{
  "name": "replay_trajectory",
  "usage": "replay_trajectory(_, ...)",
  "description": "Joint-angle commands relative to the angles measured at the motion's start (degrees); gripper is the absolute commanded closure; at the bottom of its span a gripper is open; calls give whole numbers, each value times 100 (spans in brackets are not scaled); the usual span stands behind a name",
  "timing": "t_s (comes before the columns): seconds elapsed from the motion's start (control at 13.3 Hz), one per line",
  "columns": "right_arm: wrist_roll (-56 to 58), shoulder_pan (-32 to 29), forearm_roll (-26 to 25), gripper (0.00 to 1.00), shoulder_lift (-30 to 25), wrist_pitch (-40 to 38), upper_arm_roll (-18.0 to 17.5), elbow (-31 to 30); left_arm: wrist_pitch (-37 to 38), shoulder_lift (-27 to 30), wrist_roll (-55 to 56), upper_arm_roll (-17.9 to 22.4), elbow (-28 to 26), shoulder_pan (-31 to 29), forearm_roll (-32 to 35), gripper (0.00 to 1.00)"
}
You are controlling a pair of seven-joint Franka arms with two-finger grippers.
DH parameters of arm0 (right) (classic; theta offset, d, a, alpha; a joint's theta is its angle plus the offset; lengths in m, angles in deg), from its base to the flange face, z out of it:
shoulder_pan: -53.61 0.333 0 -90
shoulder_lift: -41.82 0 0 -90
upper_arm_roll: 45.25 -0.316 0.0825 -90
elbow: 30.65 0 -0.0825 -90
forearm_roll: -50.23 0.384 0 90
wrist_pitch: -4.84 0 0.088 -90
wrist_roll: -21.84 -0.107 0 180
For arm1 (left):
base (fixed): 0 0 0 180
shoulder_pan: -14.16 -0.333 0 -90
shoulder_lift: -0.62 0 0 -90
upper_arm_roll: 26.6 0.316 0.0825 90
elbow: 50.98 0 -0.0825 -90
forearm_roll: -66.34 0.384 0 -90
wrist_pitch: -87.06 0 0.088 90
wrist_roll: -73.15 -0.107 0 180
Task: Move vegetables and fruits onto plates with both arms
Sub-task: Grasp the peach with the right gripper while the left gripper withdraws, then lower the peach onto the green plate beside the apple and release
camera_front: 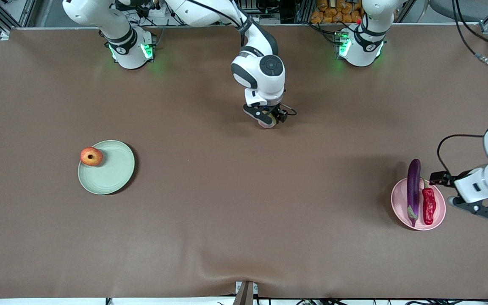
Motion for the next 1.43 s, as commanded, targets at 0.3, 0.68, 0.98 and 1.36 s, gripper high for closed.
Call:
replay_trajectory(0.3, 1035, -1194, -49, 100, -524, -2766, -23, 1094, 835, 1480, 507, -162, 12, -14, -877, 0)
replay_trajectory(0.68, 3503, -3029, -57, 100, -1465, -4059, -23, 946, 1514, 1743, 489, -189, 470, -23, -966, 0)
replay_trajectory(0.98, 5753, -4411, -119, 100, -1888, -4150, -6, 366, 1758, 2182, 533, -93, 401, 21, -1395, 0)
replay_trajectory(1.36, 7557, -5642, -259, 100, -2090, -2756, 3, -1020, 2094, 2746, 1184, 1169, 163, 1415, -1852, 0)
